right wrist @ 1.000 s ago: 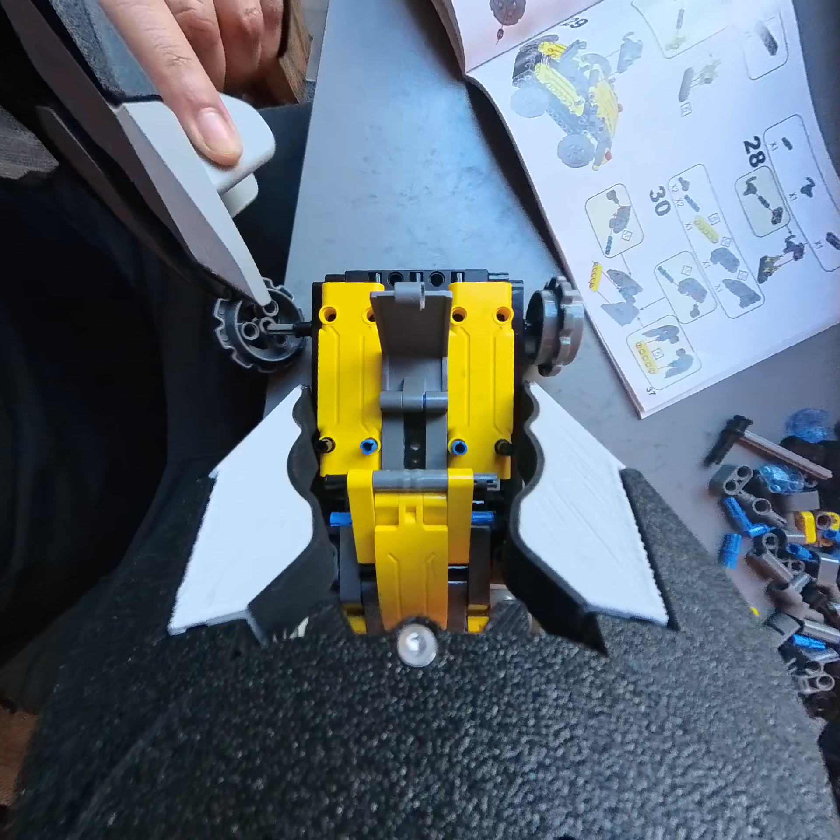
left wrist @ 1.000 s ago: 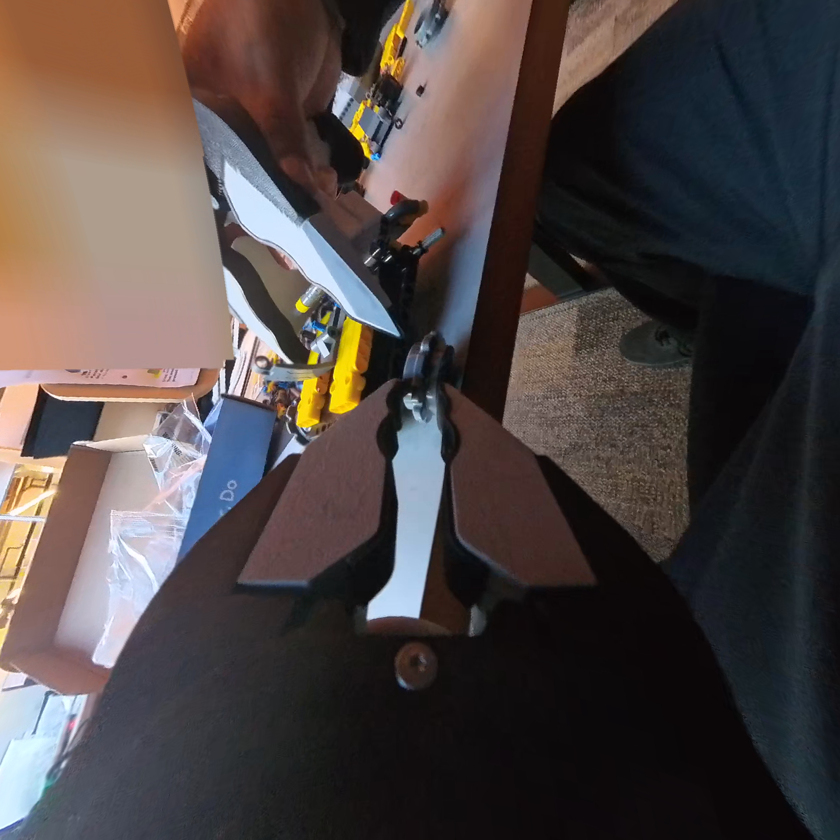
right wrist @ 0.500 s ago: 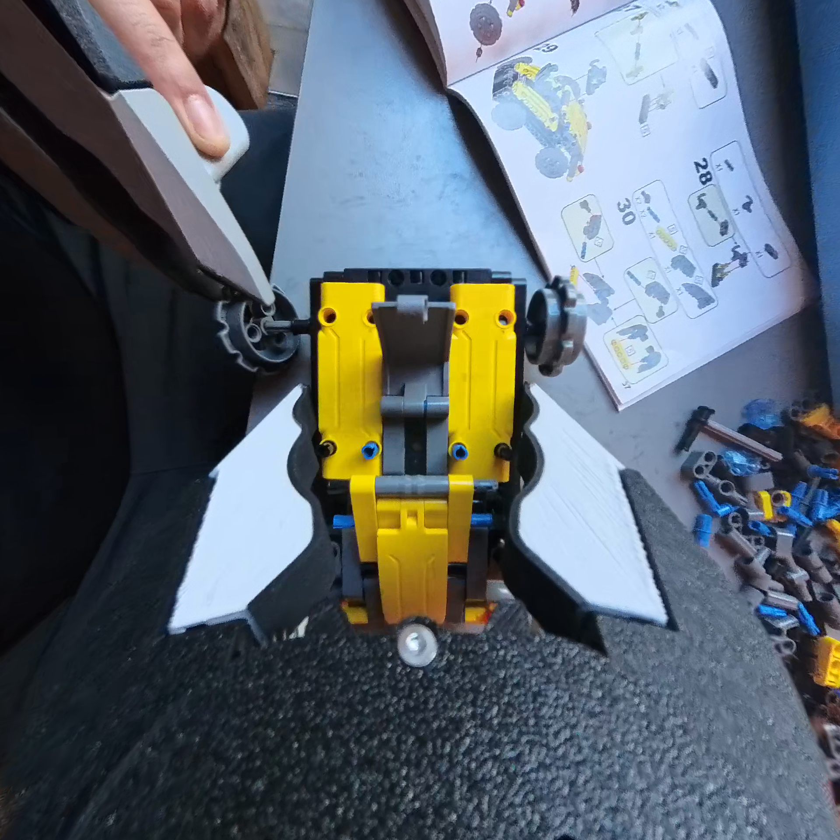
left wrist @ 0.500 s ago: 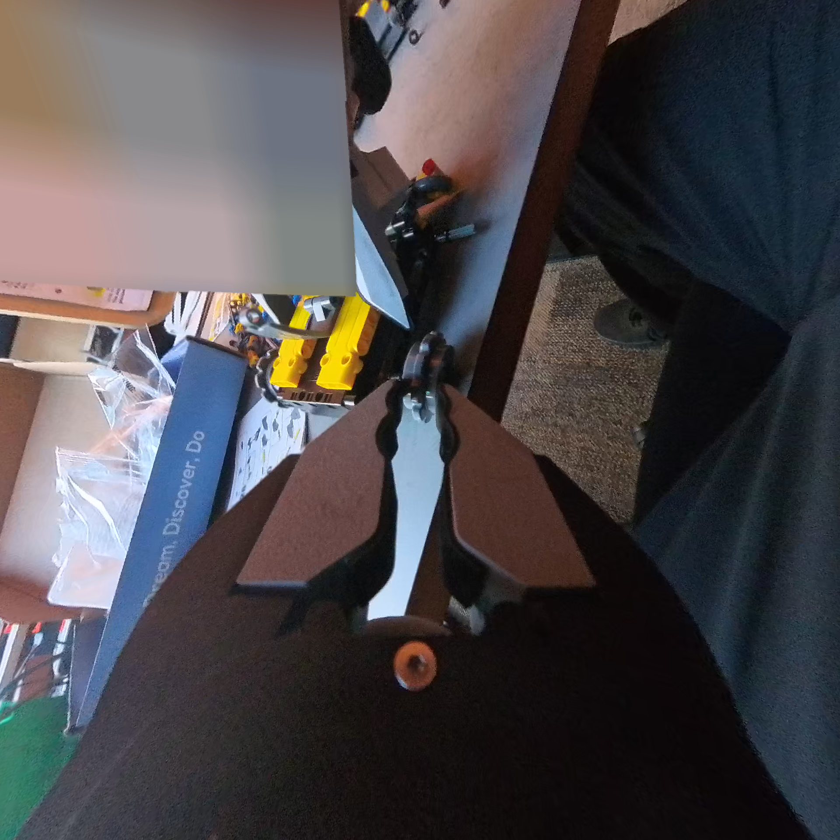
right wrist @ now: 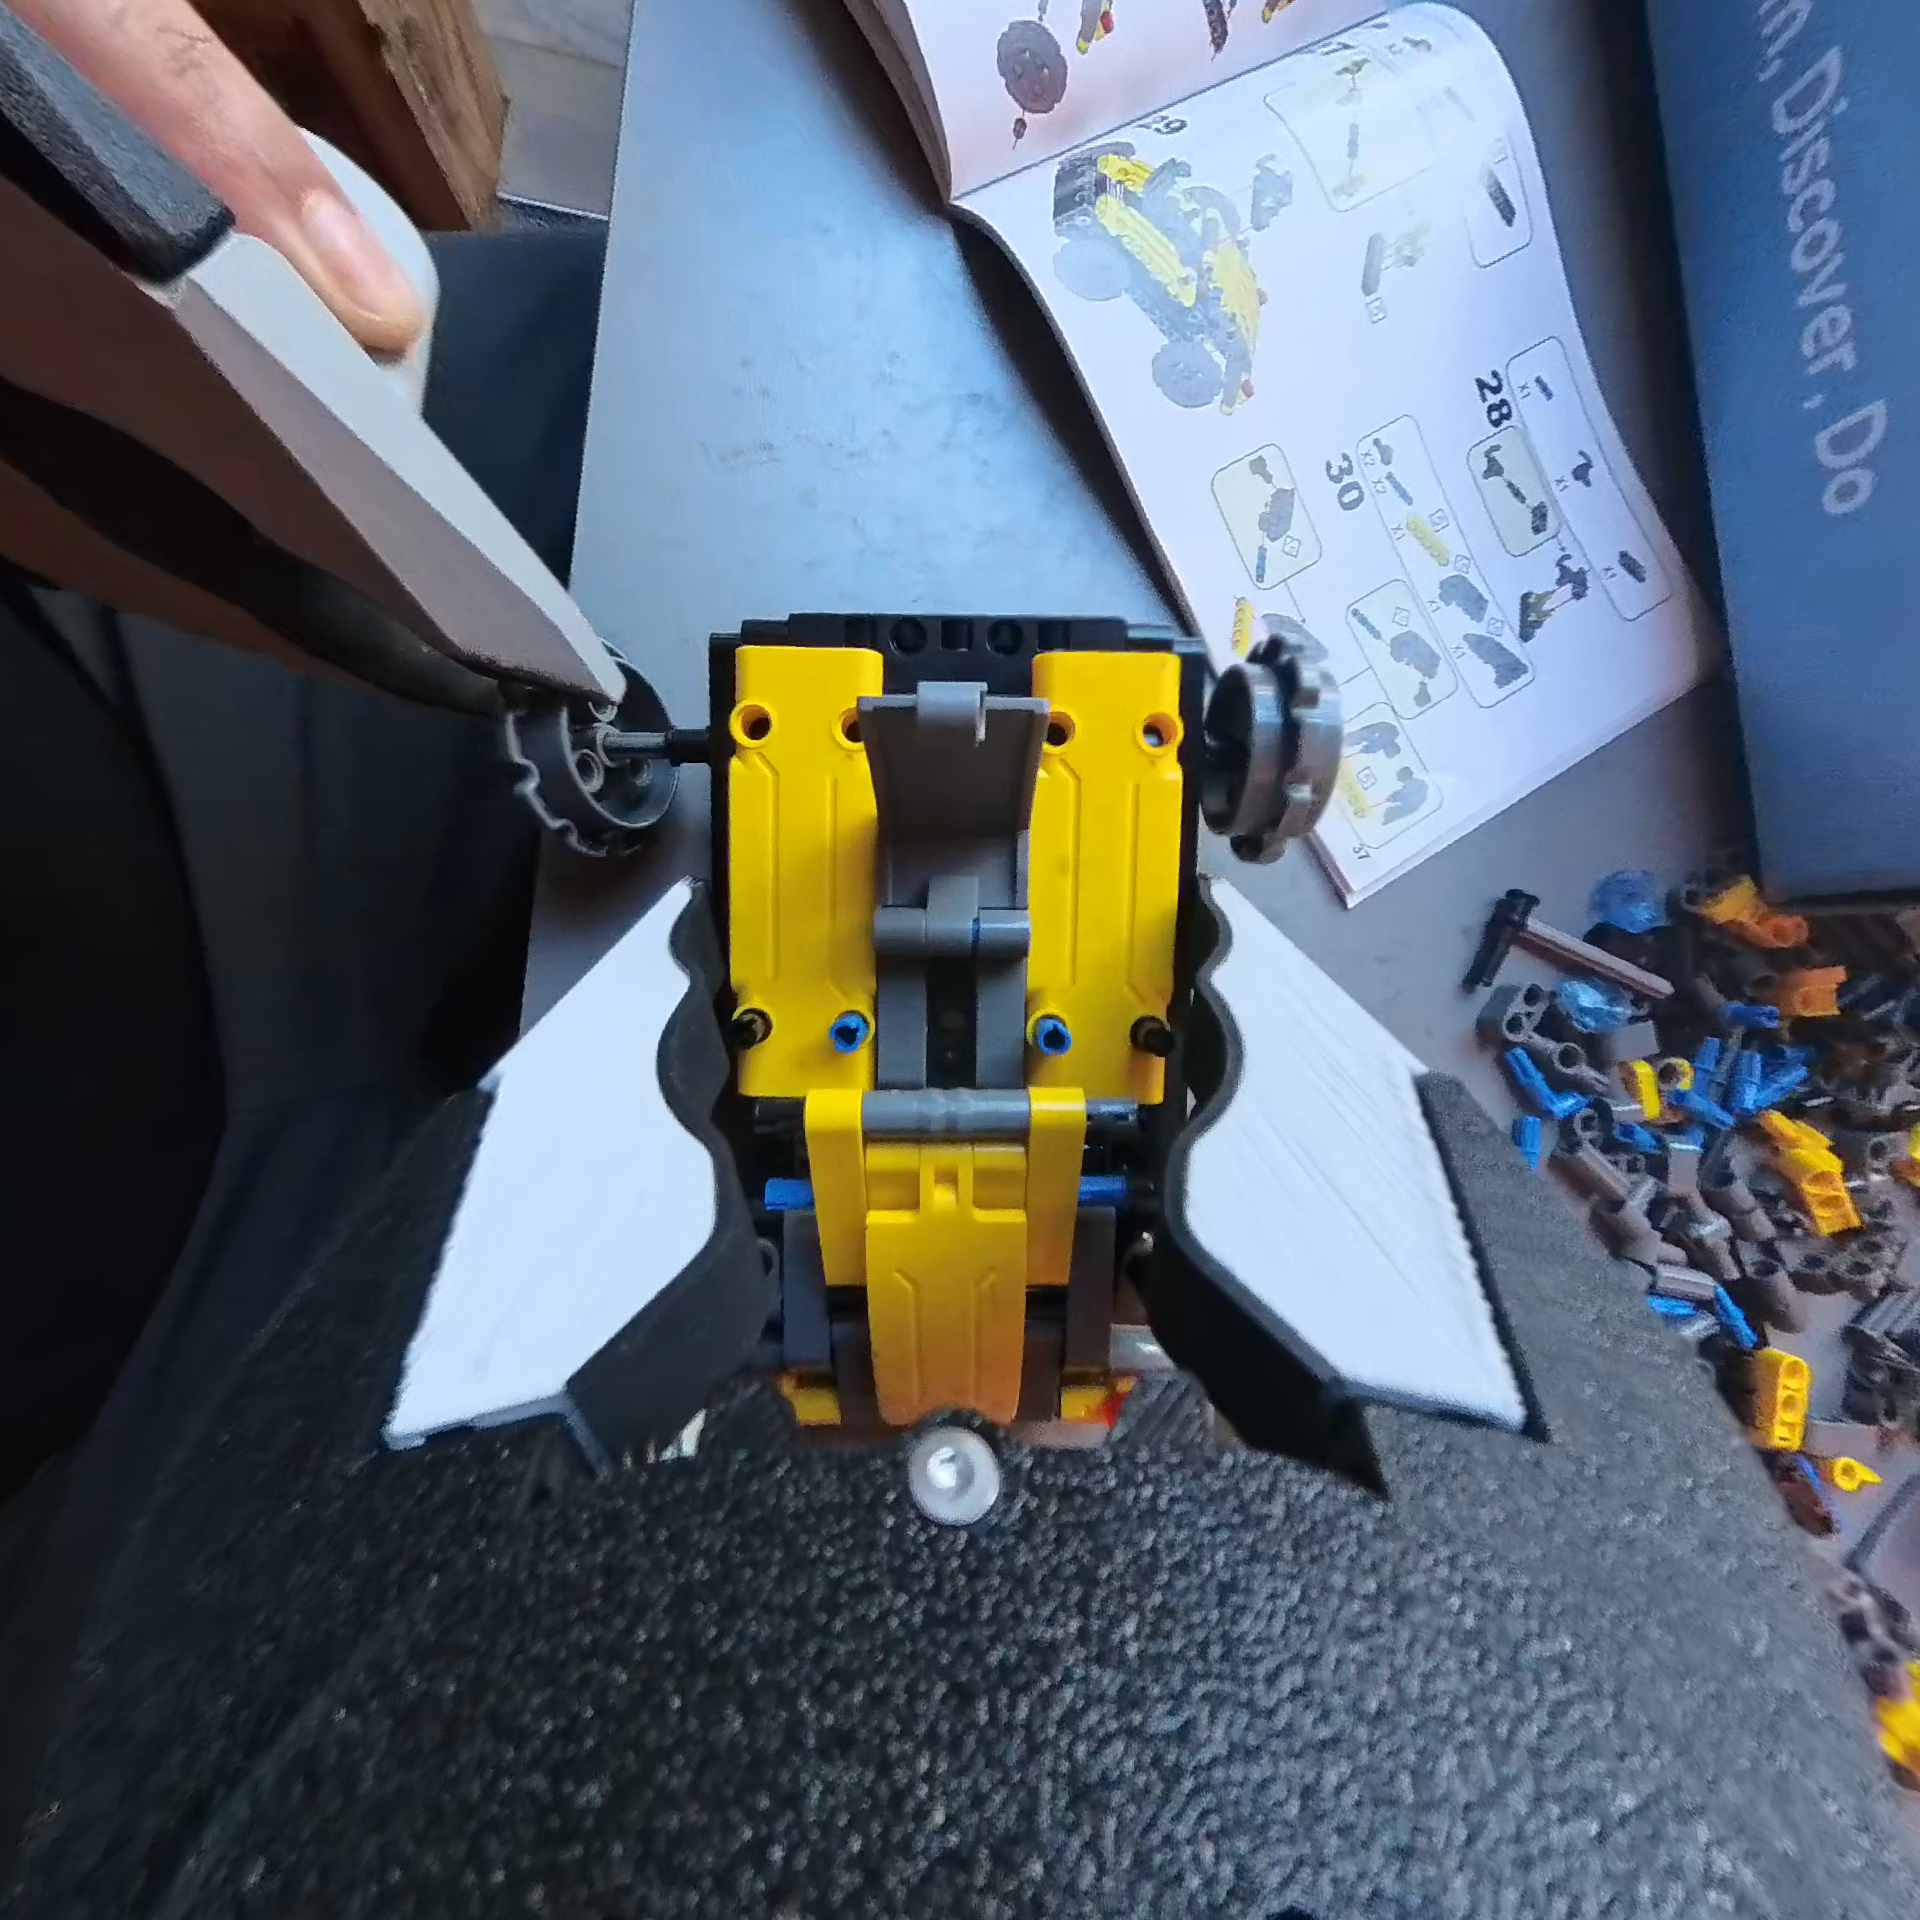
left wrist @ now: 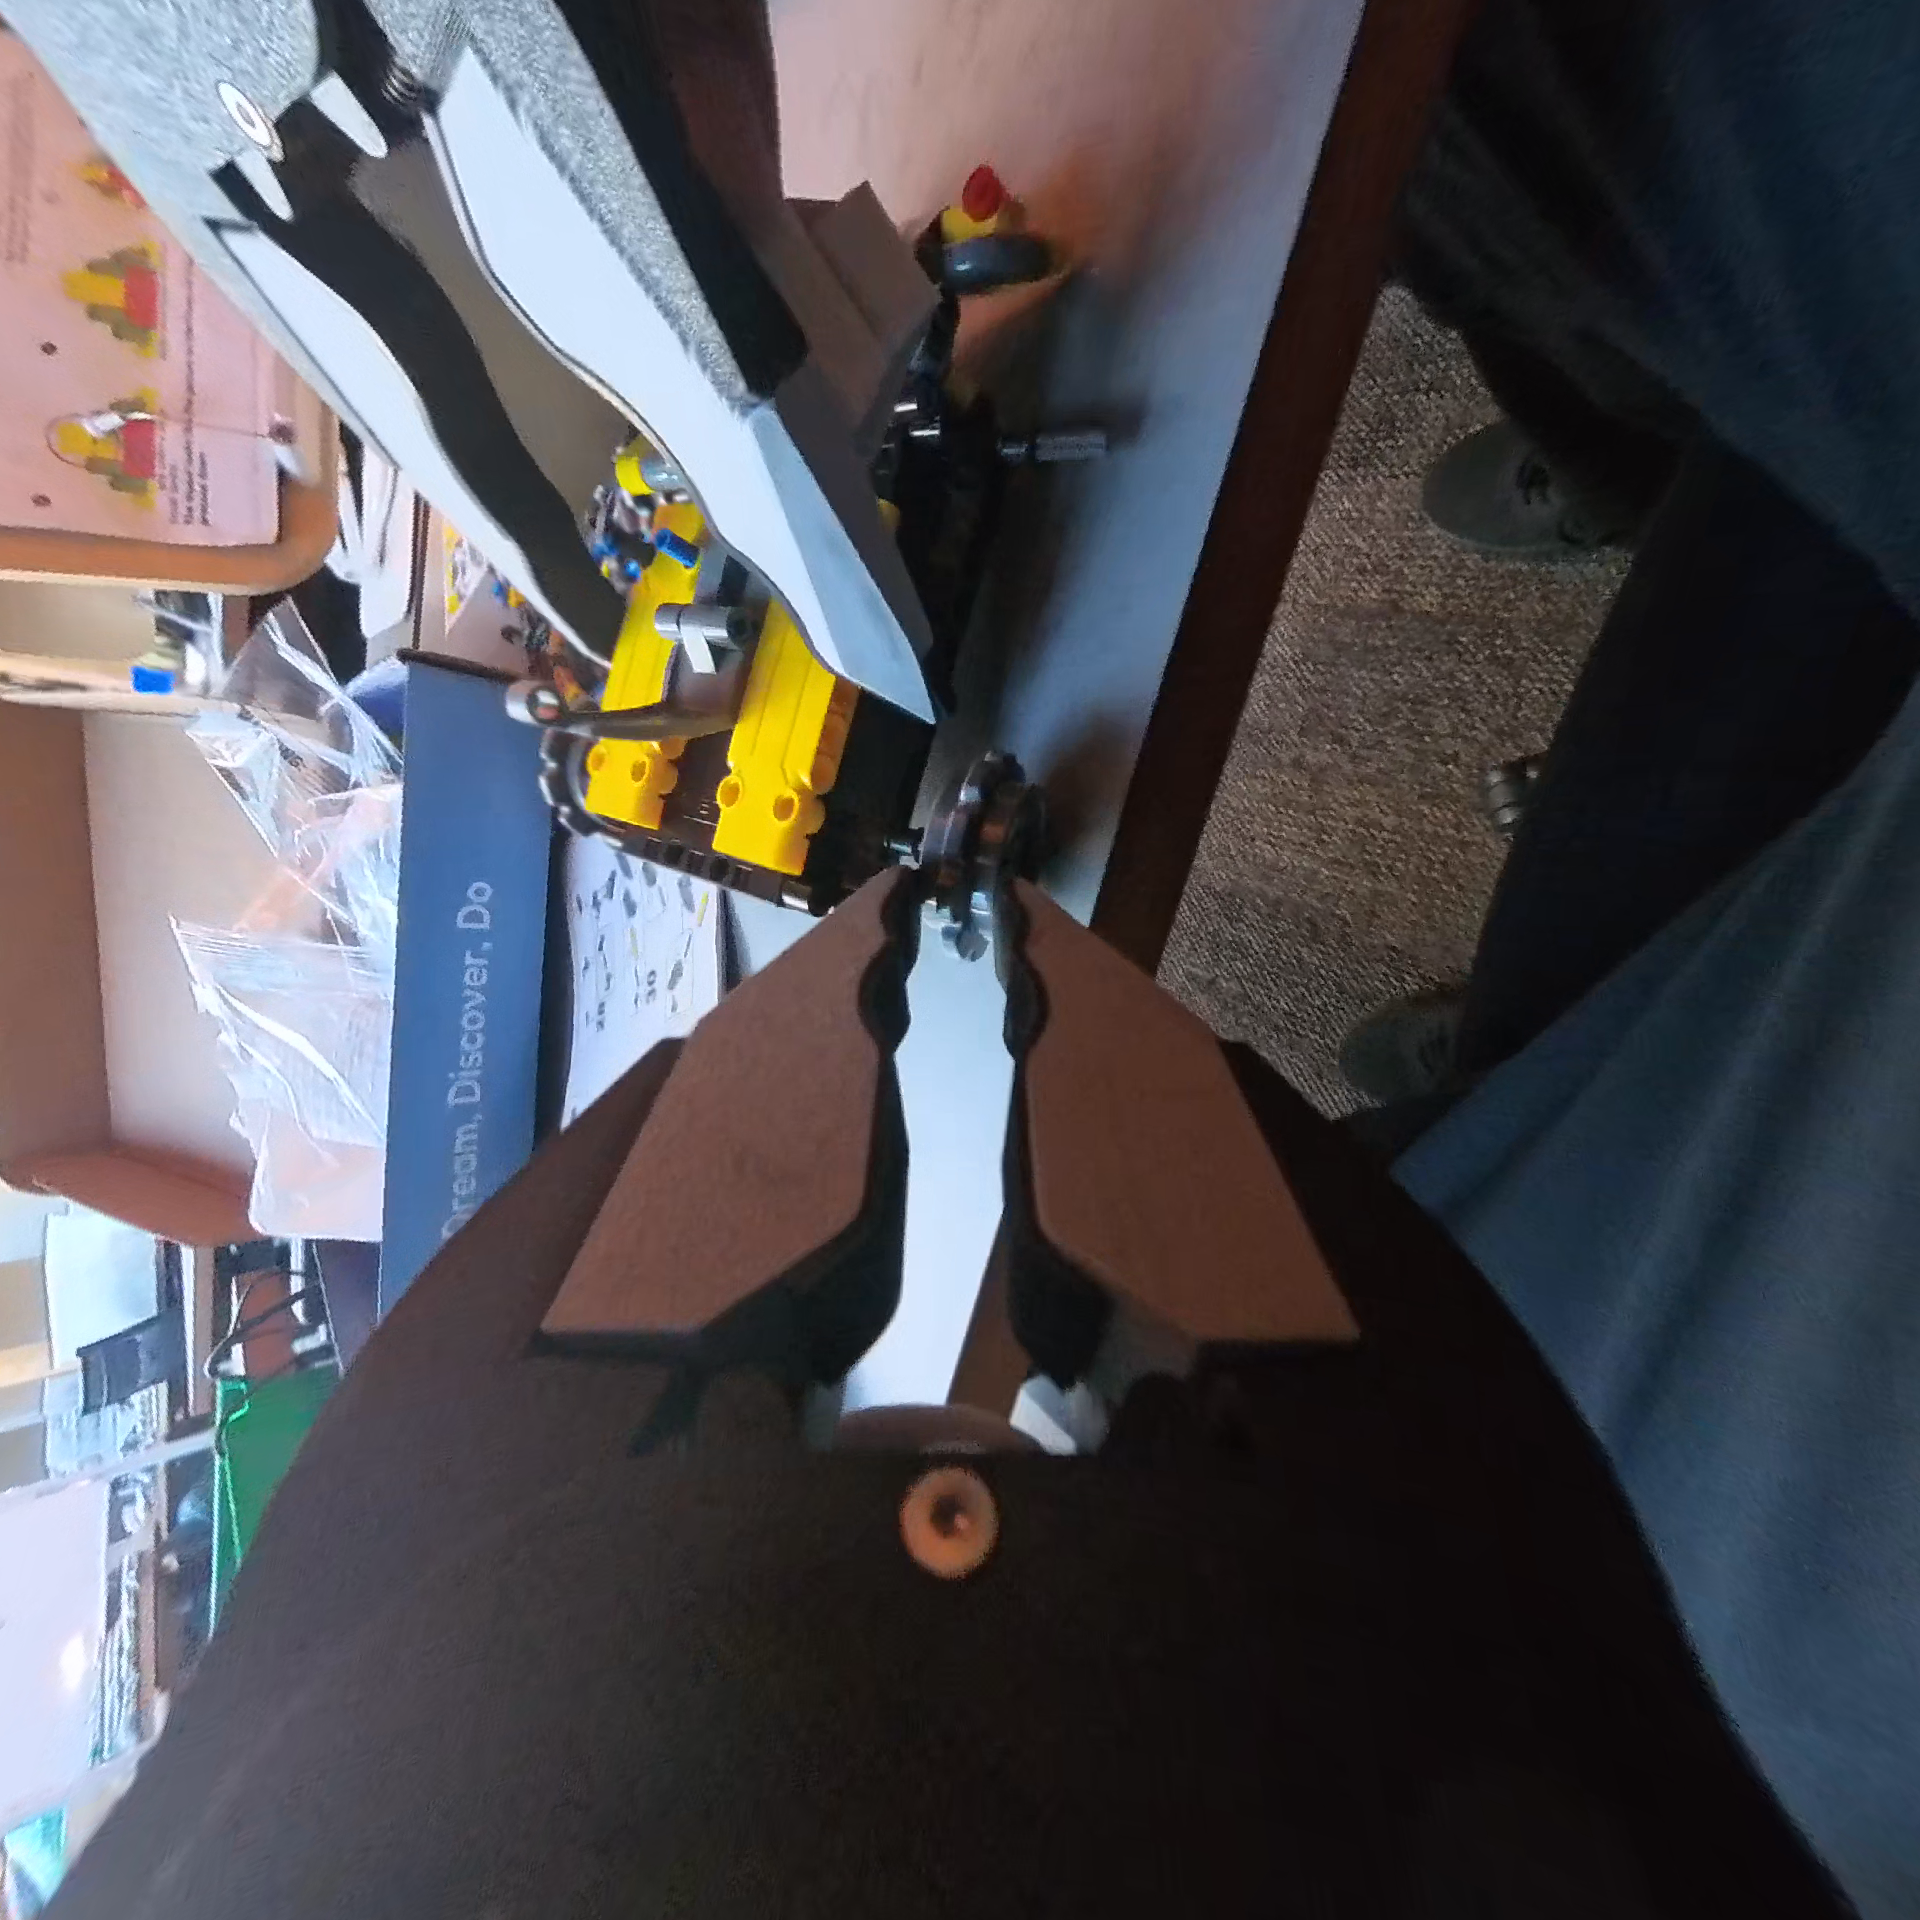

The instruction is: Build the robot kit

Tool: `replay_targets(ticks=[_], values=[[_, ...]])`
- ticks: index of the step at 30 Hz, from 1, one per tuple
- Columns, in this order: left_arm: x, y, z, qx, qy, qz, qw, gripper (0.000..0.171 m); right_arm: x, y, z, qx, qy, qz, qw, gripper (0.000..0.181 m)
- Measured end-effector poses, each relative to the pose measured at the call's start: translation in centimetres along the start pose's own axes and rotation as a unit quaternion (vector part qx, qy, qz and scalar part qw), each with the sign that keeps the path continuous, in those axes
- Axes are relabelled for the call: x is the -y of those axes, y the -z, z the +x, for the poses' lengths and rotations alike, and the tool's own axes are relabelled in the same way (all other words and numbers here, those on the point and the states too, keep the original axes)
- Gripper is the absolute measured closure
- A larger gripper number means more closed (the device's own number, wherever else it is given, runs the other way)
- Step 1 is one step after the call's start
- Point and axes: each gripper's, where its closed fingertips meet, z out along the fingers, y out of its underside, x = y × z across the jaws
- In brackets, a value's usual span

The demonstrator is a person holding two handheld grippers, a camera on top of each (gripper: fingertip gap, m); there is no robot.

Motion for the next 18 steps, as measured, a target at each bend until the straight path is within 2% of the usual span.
replay_targets(ticks=[9,18], values=[[0.11,-0.18,-0.17,-0.021,-0.009,-0.065,0.998,0.161,0.4,0.52,0.17,-0.037,0.048,0.001,0.998,0.092],[0.09,-0.36,-0.35,-0.003,0.033,-0.081,0.996,0.161,0.57,0.51,-0.17,-0.059,0.067,0.007,0.996,0.093]])
